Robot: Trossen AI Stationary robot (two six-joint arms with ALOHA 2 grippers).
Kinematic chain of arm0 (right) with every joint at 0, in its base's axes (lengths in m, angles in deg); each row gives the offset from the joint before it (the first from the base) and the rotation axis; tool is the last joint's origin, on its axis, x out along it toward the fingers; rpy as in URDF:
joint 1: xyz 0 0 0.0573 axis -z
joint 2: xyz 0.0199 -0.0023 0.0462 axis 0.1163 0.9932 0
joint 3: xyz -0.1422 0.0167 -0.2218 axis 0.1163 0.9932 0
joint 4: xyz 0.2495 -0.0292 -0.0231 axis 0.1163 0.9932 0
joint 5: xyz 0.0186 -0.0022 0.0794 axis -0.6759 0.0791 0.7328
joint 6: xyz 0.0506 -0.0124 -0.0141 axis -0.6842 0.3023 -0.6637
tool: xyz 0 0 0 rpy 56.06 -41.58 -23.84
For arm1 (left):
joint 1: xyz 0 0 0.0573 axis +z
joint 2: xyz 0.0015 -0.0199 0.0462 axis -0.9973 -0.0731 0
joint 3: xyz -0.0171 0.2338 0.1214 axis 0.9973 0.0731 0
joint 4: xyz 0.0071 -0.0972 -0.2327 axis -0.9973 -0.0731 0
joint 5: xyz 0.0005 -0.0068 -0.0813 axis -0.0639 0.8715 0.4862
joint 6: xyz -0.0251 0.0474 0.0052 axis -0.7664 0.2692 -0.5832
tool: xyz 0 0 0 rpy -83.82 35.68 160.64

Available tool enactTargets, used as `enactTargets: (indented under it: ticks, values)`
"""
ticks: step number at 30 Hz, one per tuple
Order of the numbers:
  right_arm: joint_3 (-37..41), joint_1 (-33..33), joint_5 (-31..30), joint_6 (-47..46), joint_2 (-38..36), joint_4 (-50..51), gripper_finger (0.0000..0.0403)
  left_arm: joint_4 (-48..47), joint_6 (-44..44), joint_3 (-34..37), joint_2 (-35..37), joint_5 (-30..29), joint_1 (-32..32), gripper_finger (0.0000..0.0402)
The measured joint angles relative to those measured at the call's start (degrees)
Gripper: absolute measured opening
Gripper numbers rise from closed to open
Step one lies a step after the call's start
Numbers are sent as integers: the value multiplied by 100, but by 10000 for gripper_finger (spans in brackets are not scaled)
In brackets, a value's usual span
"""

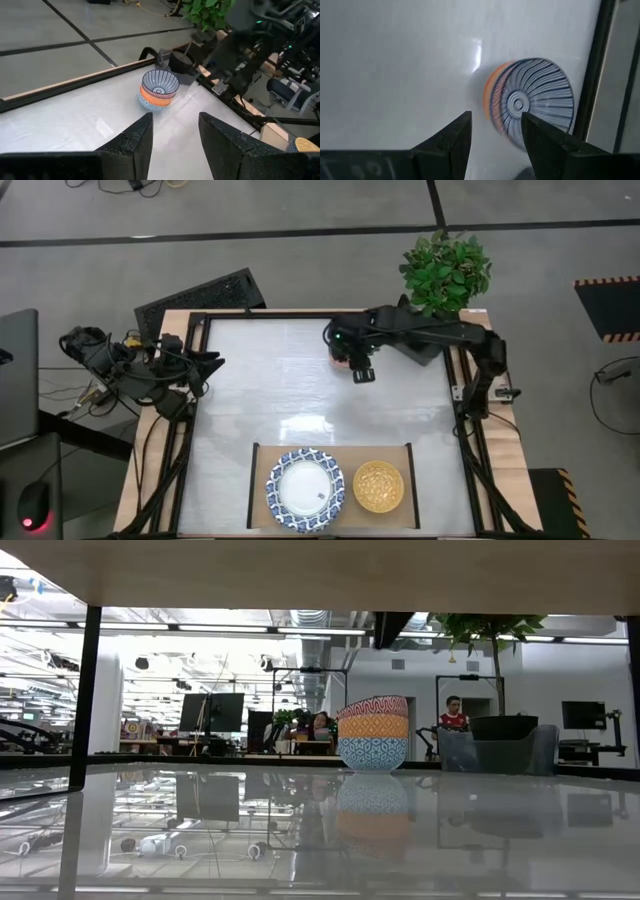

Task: Place and stack plates onto a shelf
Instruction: Stack the blue bowl on top of the yellow bowl on the shelf

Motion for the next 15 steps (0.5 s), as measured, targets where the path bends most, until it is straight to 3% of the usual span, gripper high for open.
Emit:
enactTargets:
  ticks: [10,15]
  values:
    - [1194,267,329,88,-12,-1380,196,-154,-40,0,-1,-82,-1,143]
    - [1438,394,334,162,-20,-1831,196,-167,-46,0,-1,-97,-1,143]
